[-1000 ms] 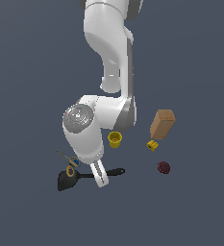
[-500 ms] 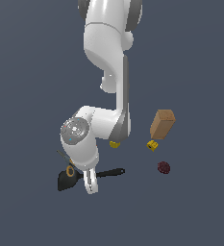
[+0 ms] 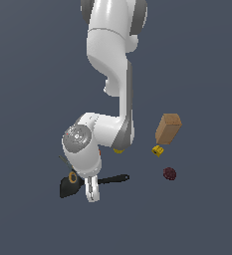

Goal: Pick up a designated object from a clutter of objects.

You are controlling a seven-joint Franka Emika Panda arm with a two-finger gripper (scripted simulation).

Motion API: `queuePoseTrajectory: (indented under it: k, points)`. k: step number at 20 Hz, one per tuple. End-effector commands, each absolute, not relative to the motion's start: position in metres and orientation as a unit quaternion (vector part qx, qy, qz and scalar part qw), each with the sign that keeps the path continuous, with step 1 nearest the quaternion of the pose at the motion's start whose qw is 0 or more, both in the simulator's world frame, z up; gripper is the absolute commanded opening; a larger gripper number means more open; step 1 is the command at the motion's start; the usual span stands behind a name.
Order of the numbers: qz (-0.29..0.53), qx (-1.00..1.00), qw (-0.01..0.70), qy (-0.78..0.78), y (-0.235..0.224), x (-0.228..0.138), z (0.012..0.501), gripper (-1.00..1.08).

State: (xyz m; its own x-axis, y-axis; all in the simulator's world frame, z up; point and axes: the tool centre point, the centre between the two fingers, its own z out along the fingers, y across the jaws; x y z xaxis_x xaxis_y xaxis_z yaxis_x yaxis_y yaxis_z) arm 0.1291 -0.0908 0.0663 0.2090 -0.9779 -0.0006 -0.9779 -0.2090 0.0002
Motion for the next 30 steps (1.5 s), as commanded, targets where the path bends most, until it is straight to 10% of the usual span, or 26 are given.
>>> queuePoseTrajectory:
  k: [1, 15, 16, 30]
  points:
    - [0.001, -0.777, 0.0, 0.629, -0.091, 0.129, 0.062, 1.0]
    - [0.0, -0.776, 0.0, 0.631, -0.091, 0.129, 0.017, 1.0]
    - [0.0, -0.776, 0.0, 0.631, -0.091, 0.129, 0.017, -1.0]
    - [-0.004, -0.776, 0.003, 0.63, -0.091, 0.131, 0.025, -1.0]
